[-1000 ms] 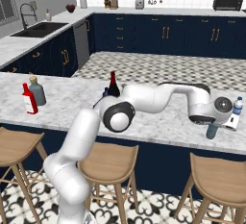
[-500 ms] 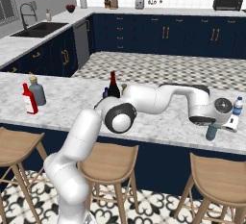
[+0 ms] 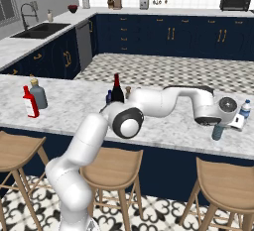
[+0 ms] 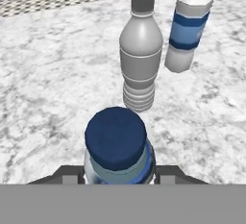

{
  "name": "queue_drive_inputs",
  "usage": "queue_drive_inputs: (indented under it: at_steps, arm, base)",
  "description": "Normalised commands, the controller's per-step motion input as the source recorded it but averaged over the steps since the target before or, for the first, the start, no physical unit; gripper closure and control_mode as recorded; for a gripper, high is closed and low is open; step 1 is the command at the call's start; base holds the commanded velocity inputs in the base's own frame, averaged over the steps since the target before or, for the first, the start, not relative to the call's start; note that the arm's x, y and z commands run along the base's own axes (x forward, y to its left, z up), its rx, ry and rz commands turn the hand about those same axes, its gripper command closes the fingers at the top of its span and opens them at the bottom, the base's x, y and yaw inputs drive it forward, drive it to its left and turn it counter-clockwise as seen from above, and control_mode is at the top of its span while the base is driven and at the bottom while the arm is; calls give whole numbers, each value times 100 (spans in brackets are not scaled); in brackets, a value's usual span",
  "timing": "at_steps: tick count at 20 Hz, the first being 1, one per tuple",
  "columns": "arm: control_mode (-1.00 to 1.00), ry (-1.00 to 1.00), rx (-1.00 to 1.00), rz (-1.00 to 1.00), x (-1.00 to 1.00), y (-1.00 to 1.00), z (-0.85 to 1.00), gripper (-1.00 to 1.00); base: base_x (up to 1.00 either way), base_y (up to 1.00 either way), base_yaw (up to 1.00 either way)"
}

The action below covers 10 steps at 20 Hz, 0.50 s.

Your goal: Move the plastic bottles in the middle to the plastics group, and the glass bottles in the middle to the glass group.

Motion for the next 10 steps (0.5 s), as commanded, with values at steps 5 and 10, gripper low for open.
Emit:
queue_drive_inputs:
  at_steps: [5,10]
  arm:
    - [-100,0,0,0,25,0,0,100]
    - [-100,0,0,0,2,0,-17,100]
  base:
    - [0,0,0]
    - [0,0,0]
